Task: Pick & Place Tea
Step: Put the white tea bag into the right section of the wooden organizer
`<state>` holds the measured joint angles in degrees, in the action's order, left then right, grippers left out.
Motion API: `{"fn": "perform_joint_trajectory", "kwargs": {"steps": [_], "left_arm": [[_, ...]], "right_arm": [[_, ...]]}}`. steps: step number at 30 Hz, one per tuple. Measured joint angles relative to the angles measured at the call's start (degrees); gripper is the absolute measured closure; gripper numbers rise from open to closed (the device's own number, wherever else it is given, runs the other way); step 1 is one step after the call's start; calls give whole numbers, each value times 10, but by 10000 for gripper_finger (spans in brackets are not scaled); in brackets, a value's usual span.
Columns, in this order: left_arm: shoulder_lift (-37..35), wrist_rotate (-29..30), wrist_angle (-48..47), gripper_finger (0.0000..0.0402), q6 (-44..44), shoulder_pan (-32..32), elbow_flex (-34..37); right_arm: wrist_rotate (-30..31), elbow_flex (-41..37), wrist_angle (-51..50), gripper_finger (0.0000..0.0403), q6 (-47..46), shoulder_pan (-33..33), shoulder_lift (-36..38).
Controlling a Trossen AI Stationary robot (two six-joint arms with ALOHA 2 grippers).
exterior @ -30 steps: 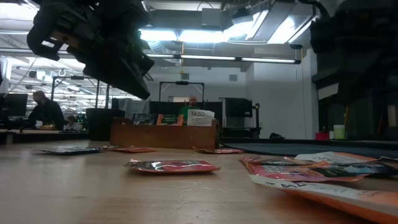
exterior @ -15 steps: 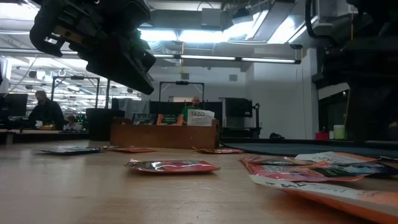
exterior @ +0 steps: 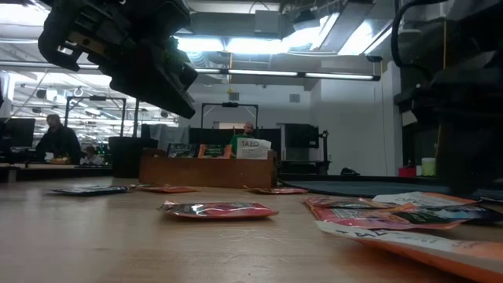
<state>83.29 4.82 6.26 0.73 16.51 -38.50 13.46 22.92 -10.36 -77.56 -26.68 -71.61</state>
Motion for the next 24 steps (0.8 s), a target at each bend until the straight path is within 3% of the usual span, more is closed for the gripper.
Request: {"fn": "perform_joint_trajectory", "kwargs": {"steps": [19,24], "left_arm": [[0,0,0,394,0,0,0],[0,0,0,399,0,0,0]], "right_arm": [[16,3,67,182,-2,0,-60],[14,3,64,204,-9,0,-61]]}}
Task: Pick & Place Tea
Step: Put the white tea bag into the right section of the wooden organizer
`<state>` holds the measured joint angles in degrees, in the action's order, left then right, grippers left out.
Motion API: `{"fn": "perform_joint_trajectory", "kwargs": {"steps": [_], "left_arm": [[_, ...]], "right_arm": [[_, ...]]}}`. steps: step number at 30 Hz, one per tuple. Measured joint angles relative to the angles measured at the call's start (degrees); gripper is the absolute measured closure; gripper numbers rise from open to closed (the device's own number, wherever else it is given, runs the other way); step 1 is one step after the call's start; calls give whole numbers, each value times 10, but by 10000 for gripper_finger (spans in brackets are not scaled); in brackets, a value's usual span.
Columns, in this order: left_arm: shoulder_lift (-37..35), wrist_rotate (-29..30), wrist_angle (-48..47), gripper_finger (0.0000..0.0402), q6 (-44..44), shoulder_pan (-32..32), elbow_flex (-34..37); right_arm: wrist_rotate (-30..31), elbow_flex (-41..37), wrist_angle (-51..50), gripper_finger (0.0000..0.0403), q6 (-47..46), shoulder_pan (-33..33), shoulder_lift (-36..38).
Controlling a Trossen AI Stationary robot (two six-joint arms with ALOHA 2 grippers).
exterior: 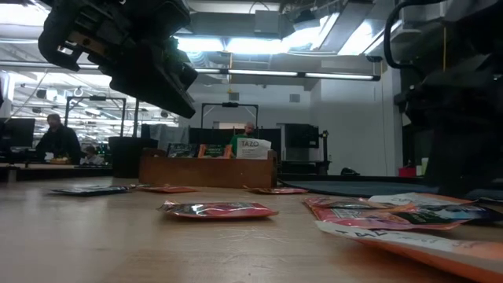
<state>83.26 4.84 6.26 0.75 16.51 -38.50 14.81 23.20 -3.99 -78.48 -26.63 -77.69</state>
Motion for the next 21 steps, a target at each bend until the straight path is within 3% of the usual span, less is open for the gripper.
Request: {"fn": "perform_joint_trajectory", "kwargs": {"steps": [12,21], "left_arm": [[0,0,0,398,3,0,0],[0,0,0,394,19,0,0]], "right_arm": [[1,-1,-35,385,-85,0,-2],[3,-2,-28,397,-87,0,0]]}}
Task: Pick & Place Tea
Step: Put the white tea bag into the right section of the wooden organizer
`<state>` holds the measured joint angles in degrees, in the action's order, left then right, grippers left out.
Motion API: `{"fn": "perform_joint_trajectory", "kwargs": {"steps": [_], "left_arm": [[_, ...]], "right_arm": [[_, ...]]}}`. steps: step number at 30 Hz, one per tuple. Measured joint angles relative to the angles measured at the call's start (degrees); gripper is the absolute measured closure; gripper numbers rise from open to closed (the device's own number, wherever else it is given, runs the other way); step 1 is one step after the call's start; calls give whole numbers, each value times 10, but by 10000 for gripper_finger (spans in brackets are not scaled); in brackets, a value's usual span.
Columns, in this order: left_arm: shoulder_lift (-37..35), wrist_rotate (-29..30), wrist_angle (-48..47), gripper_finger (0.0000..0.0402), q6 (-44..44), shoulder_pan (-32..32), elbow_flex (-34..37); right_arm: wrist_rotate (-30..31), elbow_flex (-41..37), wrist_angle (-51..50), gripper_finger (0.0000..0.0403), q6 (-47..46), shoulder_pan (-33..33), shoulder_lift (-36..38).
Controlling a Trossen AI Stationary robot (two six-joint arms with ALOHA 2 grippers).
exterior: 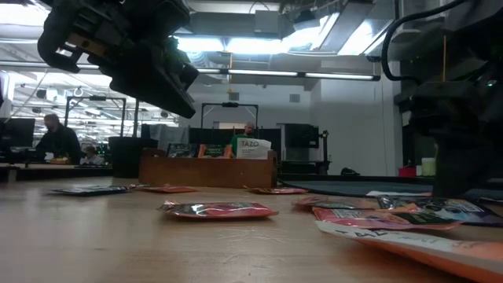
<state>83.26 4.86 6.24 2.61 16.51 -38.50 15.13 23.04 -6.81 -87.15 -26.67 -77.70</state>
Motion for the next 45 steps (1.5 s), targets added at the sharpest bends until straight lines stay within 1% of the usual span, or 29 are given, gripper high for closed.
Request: {"fn": "perform_joint_trajectory", "kwargs": {"steps": [6,8,12,18,20,23,25,29,31,33,36,39,42,45], "left_arm": [[0,0,0,396,1,0,0],[0,3,6,395,-6,0,0],[0,22,44,385,-25,0,0],[0,64,80,360,-19,-1,0],[-2,81,94,350,-19,-1,0],[-3,98,115,331,-28,-2,0],[-3,107,133,316,-32,-3,0],[-3,152,171,283,-32,-3,0],[-3,157,200,264,-16,-6,0],[-3,156,235,245,1,-10,0],[-3,158,289,218,14,-26,0],[-3,155,340,200,9,-43,0],[-3,146,354,190,-14,-61,0],[-3,146,358,188,-34,-74,0]], "right_arm": [[-4,-3,-11,400,10,0,30],[-1,-3,-10,401,27,0,44],[25,-3,-15,401,53,0,76],[123,-2,-40,402,101,0,135],[171,-2,-54,402,114,0,153],[251,-2,-49,402,141,0,164],[303,-1,-25,402,174,0,165],[415,-1,40,403,272,-5,164],[466,-1,82,403,323,-6,164],[497,-1,130,403,372,-6,164],[524,-1,207,403,447,-5,163],[537,-1,297,403,533,-5,149],[538,-1,384,403,608,-2,124],[526,0,457,403,653,8,93]]}}
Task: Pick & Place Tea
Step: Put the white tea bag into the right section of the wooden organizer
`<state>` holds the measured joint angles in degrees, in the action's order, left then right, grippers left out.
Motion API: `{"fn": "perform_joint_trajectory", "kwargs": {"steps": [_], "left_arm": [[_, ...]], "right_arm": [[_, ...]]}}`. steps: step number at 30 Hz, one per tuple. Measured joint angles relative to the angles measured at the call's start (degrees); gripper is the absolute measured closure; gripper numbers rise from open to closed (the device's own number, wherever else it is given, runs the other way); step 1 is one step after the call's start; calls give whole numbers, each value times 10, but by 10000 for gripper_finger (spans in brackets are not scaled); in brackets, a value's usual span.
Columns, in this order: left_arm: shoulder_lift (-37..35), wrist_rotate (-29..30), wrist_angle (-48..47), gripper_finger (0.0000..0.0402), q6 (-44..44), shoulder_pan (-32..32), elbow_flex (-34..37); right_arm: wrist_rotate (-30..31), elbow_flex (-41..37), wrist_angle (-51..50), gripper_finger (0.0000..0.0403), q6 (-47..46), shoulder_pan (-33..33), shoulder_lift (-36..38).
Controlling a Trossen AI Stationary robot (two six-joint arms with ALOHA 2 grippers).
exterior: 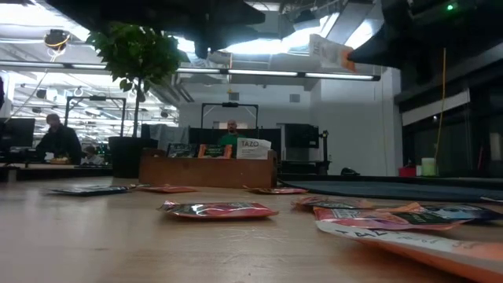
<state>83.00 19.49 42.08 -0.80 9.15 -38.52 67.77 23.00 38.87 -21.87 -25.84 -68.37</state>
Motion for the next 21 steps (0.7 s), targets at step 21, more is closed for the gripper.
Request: {"fn": "perform_joint_trajectory", "kwargs": {"steps": [21], "left_arm": [[6,21,55,188,16,2,0]], "right_arm": [[-285,64,329,403,250,119,-178]]}}
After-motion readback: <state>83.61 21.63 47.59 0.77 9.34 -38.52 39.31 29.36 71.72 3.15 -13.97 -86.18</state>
